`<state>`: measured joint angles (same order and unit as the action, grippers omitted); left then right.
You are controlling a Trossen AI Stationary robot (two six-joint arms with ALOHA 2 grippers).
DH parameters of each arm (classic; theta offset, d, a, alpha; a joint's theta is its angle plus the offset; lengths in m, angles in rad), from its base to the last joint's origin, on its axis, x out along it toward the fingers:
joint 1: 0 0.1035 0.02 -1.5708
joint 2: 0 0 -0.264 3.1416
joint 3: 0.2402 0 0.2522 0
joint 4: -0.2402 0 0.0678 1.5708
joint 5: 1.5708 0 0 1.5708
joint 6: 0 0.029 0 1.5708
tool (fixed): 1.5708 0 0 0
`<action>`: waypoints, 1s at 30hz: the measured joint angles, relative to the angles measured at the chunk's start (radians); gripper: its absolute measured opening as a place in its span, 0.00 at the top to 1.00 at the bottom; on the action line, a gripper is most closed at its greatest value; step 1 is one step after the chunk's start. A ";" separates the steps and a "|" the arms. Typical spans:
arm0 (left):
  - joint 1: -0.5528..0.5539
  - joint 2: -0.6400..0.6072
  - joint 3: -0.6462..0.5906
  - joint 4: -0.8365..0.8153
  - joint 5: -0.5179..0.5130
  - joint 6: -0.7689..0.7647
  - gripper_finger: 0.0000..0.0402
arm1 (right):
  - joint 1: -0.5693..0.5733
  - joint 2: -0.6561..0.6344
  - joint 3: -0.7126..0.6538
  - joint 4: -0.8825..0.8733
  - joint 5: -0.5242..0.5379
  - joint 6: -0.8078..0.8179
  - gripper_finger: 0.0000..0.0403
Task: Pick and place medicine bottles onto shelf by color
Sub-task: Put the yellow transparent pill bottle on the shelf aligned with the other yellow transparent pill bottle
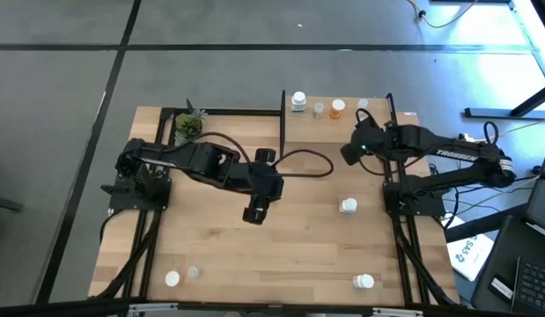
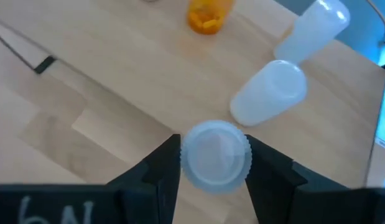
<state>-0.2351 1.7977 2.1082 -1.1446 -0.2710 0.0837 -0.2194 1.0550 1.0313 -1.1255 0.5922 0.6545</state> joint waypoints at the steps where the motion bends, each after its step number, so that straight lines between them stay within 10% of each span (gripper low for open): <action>1: 0.002 0.000 0.000 0.000 0.000 0.000 0.57 | -0.008 0.000 -0.001 0.001 0.000 -0.005 0.61; 30: 0.015 0.000 0.000 0.001 0.000 -0.004 0.57 | -0.106 0.003 -0.008 0.016 -0.027 -0.033 0.61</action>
<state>-0.2199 1.7977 2.1082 -1.1439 -0.2710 0.0795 -0.3256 1.0584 1.0233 -1.1099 0.5652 0.6212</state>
